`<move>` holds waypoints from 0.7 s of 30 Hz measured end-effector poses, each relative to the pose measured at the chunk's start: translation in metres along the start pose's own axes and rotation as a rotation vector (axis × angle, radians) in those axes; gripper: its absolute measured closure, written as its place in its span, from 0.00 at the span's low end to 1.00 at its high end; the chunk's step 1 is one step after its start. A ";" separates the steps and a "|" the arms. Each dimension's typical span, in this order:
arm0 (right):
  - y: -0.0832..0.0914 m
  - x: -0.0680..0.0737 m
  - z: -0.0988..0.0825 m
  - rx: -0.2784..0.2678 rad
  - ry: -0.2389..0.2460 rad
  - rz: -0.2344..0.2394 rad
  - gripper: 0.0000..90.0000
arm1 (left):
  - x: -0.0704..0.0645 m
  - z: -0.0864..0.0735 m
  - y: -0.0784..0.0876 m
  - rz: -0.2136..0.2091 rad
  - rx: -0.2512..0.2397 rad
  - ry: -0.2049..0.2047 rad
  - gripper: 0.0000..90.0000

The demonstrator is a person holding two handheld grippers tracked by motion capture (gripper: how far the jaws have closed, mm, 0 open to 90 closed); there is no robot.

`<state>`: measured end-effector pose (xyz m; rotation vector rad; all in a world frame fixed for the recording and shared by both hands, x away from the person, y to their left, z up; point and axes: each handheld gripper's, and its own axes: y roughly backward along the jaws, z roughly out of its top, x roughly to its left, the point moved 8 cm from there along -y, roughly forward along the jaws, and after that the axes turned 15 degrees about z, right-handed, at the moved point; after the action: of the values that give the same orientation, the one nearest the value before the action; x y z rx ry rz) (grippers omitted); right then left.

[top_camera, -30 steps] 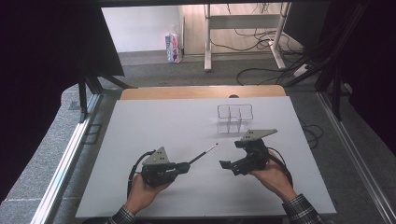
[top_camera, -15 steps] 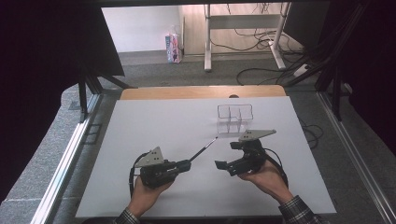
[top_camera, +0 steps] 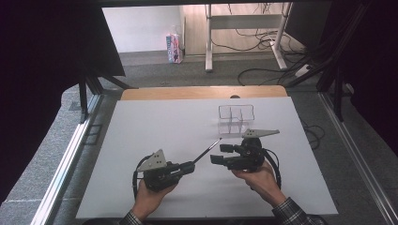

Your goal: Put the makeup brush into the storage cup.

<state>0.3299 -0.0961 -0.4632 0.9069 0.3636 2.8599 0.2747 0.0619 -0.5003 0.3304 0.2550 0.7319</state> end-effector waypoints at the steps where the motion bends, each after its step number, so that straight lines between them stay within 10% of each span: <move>1: -0.001 0.000 0.001 -0.010 -0.010 0.011 0.36 | -0.001 0.000 0.000 -0.004 -0.001 0.000 0.92; 16: -0.006 0.007 0.002 -0.094 -0.193 0.276 0.92 | -0.013 -0.009 -0.013 -0.020 0.071 -0.070 0.91; 21: -0.007 0.002 -0.003 -0.038 -0.183 0.216 0.92 | -0.006 -0.014 -0.017 0.030 0.135 -0.061 0.54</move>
<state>0.3273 -0.0898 -0.4660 1.2596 0.2022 2.9272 0.2758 0.0487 -0.5186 0.4853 0.2429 0.7341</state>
